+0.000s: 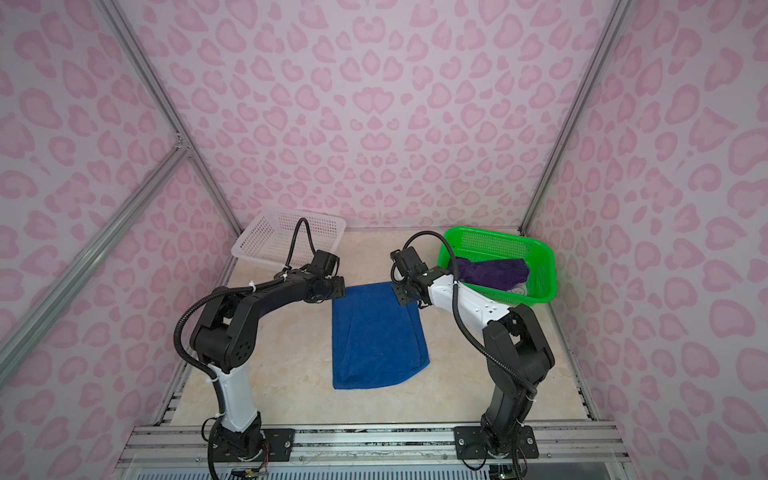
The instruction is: Fold and stack the towels
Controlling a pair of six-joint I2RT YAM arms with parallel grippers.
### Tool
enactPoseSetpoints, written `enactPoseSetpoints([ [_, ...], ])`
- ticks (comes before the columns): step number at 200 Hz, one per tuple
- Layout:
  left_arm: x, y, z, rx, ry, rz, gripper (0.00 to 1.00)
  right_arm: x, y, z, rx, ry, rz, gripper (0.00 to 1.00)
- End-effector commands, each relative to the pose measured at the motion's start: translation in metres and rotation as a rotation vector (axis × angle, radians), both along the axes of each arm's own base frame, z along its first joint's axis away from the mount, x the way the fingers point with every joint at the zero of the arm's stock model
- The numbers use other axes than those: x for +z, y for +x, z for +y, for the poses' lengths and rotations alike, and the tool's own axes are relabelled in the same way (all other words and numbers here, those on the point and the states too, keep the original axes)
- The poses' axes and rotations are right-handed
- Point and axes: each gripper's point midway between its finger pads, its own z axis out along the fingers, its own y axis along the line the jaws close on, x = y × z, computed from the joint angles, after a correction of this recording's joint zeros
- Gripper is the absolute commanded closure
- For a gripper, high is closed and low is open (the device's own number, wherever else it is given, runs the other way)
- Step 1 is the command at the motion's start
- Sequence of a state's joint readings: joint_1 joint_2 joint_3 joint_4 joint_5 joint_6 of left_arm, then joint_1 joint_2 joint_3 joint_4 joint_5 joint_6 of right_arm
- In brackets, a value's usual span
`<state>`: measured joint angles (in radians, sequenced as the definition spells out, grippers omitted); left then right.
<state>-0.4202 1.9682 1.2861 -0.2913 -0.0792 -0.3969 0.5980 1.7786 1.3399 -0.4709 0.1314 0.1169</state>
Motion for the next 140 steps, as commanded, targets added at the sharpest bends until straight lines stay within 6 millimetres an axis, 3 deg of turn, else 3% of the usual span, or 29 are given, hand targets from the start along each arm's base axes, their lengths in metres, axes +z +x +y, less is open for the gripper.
enactPoseSetpoints([
  [1, -0.001, 0.012, -0.005, 0.012, -0.024, -0.020, 0.28, -0.011, 0.018, -0.004, -0.014, -0.010, 0.024, 0.47],
  [52, -0.012, 0.016, -0.009, 0.028, -0.035, 0.002, 0.39, -0.044, 0.048, -0.006, -0.069, -0.018, 0.096, 0.47],
  [60, -0.013, 0.015, -0.008, 0.028, -0.033, 0.008, 0.41, -0.038, 0.057, -0.002, -0.071, -0.008, 0.081, 0.47],
  [140, -0.026, 0.001, -0.013, 0.014, -0.068, 0.067, 0.54, -0.069, 0.066, -0.008, -0.112, -0.049, 0.158, 0.47],
])
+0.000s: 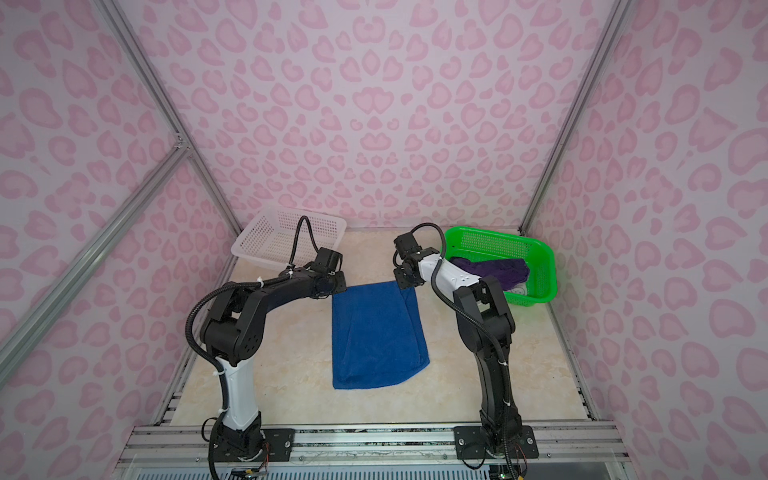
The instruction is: Fold and stack the towels
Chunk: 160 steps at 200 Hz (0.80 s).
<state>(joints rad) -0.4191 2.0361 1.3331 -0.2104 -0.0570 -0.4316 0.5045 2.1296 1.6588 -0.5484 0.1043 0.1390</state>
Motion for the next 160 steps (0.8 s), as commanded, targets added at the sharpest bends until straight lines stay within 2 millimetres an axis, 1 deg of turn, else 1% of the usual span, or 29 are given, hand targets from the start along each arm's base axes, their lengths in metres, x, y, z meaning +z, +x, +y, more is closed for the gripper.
enactPoseSetpoints([
  [1, -0.021, -0.022, 0.001, -0.009, -0.010, 0.109, 0.54, -0.013, -0.006, -0.004, -0.013, -0.021, 0.050, 0.47],
  [9, -0.021, -0.023, 0.001, -0.010, -0.012, 0.112, 0.56, -0.015, -0.006, -0.004, -0.014, -0.023, 0.060, 0.47],
  [37, -0.024, -0.026, 0.001, -0.010, -0.011, 0.124, 0.59, -0.029, -0.004, -0.006, -0.024, -0.042, 0.093, 0.47],
  [45, -0.024, -0.026, 0.002, -0.009, -0.009, 0.125, 0.62, -0.034, -0.004, -0.007, -0.025, -0.044, 0.107, 0.47],
  [69, -0.022, -0.027, 0.004, -0.006, 0.001, 0.128, 0.63, -0.043, -0.003, -0.005, -0.025, -0.040, 0.128, 0.48],
  [83, -0.018, -0.027, 0.005, -0.008, 0.005, 0.124, 0.59, -0.046, -0.004, -0.004, -0.023, -0.034, 0.134, 0.49],
  [103, -0.010, -0.026, 0.005, -0.013, 0.007, 0.109, 0.49, -0.048, -0.004, -0.003, -0.021, -0.023, 0.134, 0.52],
  [115, -0.005, -0.026, 0.006, -0.015, 0.010, 0.102, 0.46, -0.048, -0.003, -0.002, -0.021, -0.017, 0.129, 0.52],
  [128, 0.000, -0.025, 0.005, -0.018, 0.009, 0.094, 0.45, -0.048, -0.001, -0.001, -0.021, -0.009, 0.126, 0.56],
  [145, 0.003, -0.024, 0.005, -0.018, 0.006, 0.093, 0.45, -0.051, 0.000, -0.002, -0.027, 0.001, 0.135, 0.65],
  [160, 0.001, -0.026, 0.004, -0.010, 0.003, 0.101, 0.45, -0.052, -0.001, -0.003, -0.028, 0.005, 0.139, 0.74],
])
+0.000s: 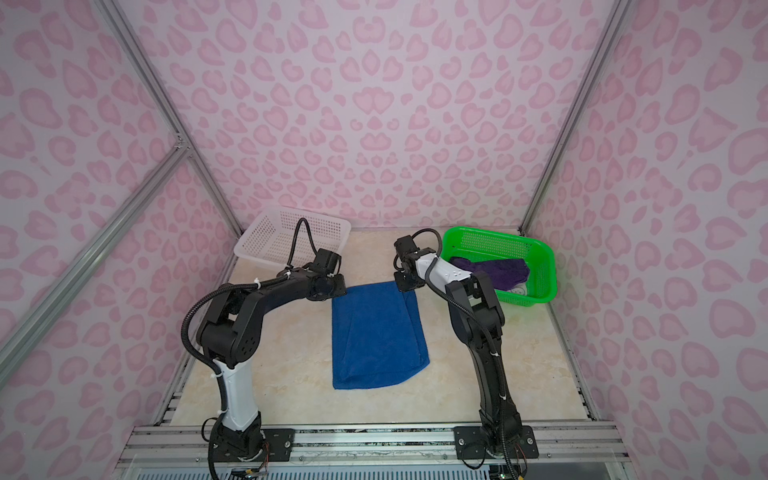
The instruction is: Fold and stack the towels
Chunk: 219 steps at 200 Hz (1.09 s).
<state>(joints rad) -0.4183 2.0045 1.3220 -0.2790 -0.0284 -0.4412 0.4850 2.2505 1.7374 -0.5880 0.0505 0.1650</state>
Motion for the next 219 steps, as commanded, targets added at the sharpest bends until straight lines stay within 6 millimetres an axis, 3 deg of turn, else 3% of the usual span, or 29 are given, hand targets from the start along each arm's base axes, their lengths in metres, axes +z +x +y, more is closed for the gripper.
enactPoseSetpoints([
  [1, -0.001, -0.011, 0.003, -0.004, 0.012, 0.047, 0.45, -0.014, -0.005, -0.004, -0.007, -0.009, 0.041, 0.75],
  [28, 0.001, -0.013, 0.005, 0.012, 0.016, 0.040, 0.42, -0.014, -0.006, -0.007, -0.005, -0.005, 0.040, 0.92],
  [52, 0.004, -0.012, 0.005, 0.018, 0.015, 0.028, 0.41, -0.015, -0.006, -0.009, -0.005, -0.005, 0.039, 0.99],
  [131, 0.006, 0.000, -0.022, -0.015, 0.036, -0.018, 0.46, -0.018, -0.024, -0.031, -0.021, -0.049, 0.038, 1.00],
  [174, -0.002, 0.007, -0.017, 0.005, 0.092, -0.020, 0.51, -0.019, -0.043, -0.049, -0.035, -0.071, 0.043, 1.00],
  [219, -0.010, 0.014, -0.022, -0.017, 0.093, -0.019, 0.56, -0.017, -0.046, -0.048, -0.025, -0.056, 0.036, 1.00],
])
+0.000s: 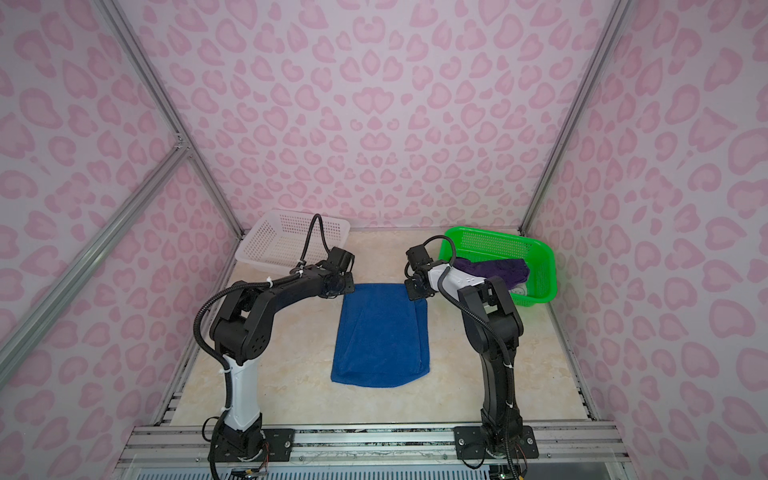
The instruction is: Fold and stack the towels
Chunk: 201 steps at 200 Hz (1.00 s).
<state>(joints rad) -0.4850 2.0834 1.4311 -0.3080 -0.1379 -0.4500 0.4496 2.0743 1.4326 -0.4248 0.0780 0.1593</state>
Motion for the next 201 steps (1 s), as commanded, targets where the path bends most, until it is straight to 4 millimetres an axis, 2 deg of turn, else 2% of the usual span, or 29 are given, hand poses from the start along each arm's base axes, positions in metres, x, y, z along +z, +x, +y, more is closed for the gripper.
enactPoseSetpoints([
  [1, -0.005, 0.004, -0.002, -0.012, 0.006, 0.011, 0.56, -0.016, -0.019, -0.009, 0.016, -0.046, 0.080, 1.00],
  [34, 0.002, 0.014, -0.016, -0.037, -0.033, -0.007, 0.57, -0.013, -0.017, -0.007, 0.020, -0.039, 0.075, 1.00],
  [69, -0.009, 0.011, -0.021, -0.038, -0.025, 0.025, 0.63, -0.011, -0.016, -0.008, 0.017, -0.044, 0.069, 1.00],
  [75, -0.011, 0.011, -0.021, -0.034, -0.023, 0.029, 0.71, -0.010, -0.016, -0.008, 0.018, -0.045, 0.069, 1.00],
  [89, -0.014, 0.009, -0.020, -0.031, -0.022, 0.036, 0.76, -0.009, -0.016, -0.008, 0.019, -0.045, 0.067, 1.00],
  [107, -0.016, 0.008, -0.019, -0.027, -0.017, 0.040, 0.97, -0.007, -0.015, -0.007, 0.022, -0.040, 0.061, 1.00],
  [125, -0.013, 0.009, -0.018, -0.026, -0.014, 0.033, 0.98, -0.004, -0.014, -0.006, 0.022, -0.034, 0.052, 1.00],
  [163, 0.007, 0.016, -0.016, -0.037, 0.015, -0.010, 0.97, 0.007, -0.006, -0.004, 0.036, -0.023, 0.001, 1.00],
  [201, 0.051, 0.026, -0.015, -0.057, 0.015, -0.120, 0.97, 0.038, 0.006, -0.006, 0.056, 0.014, -0.101, 1.00],
])
